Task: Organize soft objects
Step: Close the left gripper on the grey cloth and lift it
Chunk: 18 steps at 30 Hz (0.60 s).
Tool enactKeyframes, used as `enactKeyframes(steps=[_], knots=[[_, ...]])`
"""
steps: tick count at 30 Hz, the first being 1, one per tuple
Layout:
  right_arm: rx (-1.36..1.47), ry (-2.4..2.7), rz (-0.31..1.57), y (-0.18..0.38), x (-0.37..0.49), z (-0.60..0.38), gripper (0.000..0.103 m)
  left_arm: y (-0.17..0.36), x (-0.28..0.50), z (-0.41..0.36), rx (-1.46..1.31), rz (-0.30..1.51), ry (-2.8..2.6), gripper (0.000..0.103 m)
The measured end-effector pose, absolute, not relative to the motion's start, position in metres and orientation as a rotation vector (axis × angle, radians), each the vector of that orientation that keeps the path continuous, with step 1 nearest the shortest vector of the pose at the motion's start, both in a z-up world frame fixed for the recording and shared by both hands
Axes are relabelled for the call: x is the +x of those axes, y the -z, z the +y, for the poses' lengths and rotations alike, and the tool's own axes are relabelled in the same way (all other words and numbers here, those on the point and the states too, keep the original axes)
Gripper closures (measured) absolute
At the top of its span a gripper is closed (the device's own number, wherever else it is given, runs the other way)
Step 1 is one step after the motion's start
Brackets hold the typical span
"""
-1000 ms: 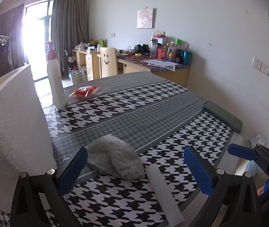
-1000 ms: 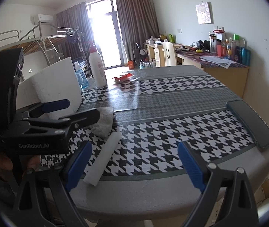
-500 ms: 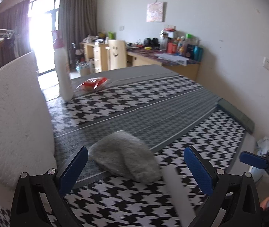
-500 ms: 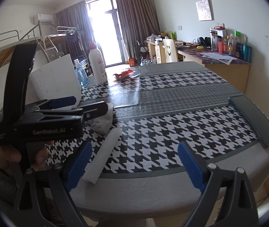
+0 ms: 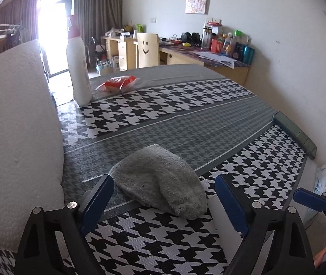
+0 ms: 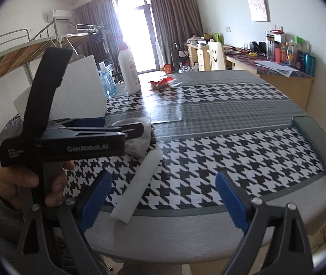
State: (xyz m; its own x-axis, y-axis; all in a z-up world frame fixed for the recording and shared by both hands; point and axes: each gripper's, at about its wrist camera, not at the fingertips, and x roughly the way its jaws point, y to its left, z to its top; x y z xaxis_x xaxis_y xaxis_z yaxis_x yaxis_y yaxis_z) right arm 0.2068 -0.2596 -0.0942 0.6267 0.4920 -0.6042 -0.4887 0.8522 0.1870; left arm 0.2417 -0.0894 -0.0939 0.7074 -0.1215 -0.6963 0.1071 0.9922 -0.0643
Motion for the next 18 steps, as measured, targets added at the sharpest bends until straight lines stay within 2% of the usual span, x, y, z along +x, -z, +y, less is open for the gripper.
enactKeyframes(steps=[1,3,5,10,18], knots=[[0.003,-0.565,0.696,0.095,0.207,-0.258,0.009,0.096,0.243,-0.090,-0.018,0.781,0.126,0.013],[-0.003,-0.571,0.701,0.096,0.207,-0.256,0.009,0.100,0.248,-0.089,-0.018,0.804,0.123,0.023],[-0.007,-0.573,0.708,0.097,0.208,-0.254,0.009,0.103,0.254,-0.088,-0.023,0.825,0.118,0.026],[-0.020,-0.571,0.721,0.097,0.209,-0.250,0.009,0.111,0.259,-0.086,-0.029,0.859,0.115,0.026],[-0.025,-0.580,0.741,0.100,0.214,-0.241,0.009,0.116,0.260,-0.089,-0.005,0.875,0.109,0.034]])
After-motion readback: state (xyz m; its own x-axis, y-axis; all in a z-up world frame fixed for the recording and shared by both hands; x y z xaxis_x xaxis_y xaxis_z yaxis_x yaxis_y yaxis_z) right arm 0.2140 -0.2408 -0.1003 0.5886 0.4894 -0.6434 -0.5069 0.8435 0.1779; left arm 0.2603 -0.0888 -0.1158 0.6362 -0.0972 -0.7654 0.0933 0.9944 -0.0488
